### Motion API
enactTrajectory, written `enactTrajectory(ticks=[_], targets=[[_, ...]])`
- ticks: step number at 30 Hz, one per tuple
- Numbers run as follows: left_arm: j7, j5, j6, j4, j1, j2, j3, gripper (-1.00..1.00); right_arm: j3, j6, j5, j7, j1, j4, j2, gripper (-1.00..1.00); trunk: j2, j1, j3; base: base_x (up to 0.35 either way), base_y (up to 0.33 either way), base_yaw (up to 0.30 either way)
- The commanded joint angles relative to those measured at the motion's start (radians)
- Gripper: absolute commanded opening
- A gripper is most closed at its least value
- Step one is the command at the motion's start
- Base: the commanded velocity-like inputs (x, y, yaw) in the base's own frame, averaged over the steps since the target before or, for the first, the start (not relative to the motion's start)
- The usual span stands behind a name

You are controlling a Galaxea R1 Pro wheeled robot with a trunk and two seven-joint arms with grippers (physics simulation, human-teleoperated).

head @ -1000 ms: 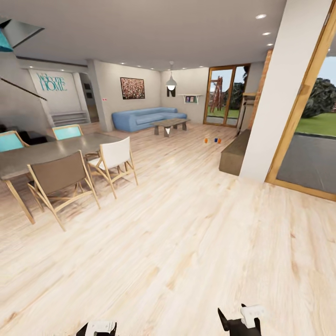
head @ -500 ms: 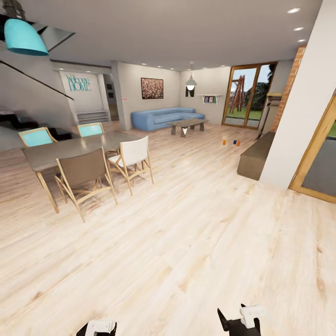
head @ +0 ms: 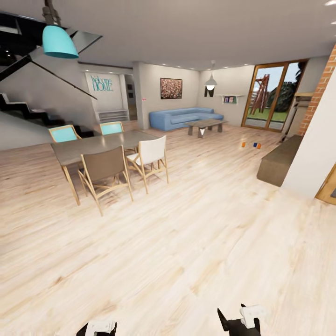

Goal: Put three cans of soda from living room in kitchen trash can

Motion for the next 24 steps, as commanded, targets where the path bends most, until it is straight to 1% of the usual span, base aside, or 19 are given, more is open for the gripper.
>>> enactTrajectory(ticks=[1,4,7,24], targets=[[0.000,0.000,0.000,0.000,0.000,0.000,0.000,1.00,0.000,0.000,0.000,0.000,0.000,0.000,0.000,1.00,0.000,0.000,0.000,0.000,0.000,0.223],[0.000,0.000,0.000,0.000,0.000,0.000,0.000,1.00,0.000,0.000,0.000,0.000,0.000,0.000,0.000,1.00,0.000,0.000,0.000,0.000,0.000,0.158],[0.000,0.000,0.000,0.000,0.000,0.000,0.000,1.00,0.000,0.000,0.000,0.000,0.000,0.000,0.000,1.00,0.000,0.000,0.000,0.000,0.000,0.052],[0.000,0.001,0.000,0.000,0.000,0.000,0.000,1.00,-0.001,0.000,0.000,0.000,0.000,0.000,-0.001,1.00,0.000,0.000,0.000,0.000,0.000,0.008]])
